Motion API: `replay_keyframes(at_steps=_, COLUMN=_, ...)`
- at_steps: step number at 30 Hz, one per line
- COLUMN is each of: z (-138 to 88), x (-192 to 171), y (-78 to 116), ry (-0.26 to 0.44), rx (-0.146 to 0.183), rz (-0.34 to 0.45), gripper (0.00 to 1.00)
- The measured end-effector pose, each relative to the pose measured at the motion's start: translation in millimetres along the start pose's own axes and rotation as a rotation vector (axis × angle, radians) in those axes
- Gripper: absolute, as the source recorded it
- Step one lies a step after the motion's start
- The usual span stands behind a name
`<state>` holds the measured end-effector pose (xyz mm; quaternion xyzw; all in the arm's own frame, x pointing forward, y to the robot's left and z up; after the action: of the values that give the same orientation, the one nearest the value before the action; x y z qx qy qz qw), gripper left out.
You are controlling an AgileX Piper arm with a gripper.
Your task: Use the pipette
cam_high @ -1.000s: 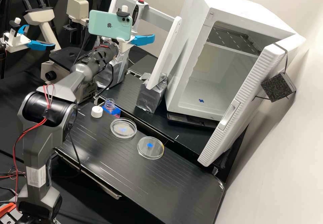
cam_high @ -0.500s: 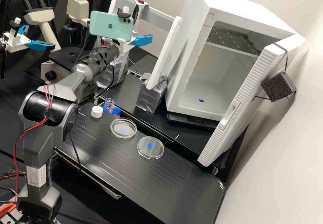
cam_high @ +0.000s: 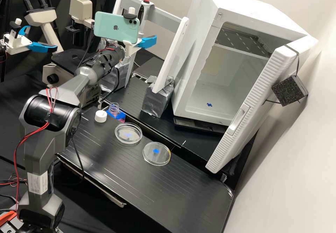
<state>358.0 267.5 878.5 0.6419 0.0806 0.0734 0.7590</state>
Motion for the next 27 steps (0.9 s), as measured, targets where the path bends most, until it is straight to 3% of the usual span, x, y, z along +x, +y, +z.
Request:
replay_keyframes(at_steps=21, z=0.3, x=-0.1, y=-3.0, ry=0.002, rx=0.001, rz=-0.025, gripper=0.0)
replay_keyframes(at_steps=27, z=2.2, x=0.3, y=-3.2, ry=0.0, rx=0.034, rz=-0.04, gripper=0.0)
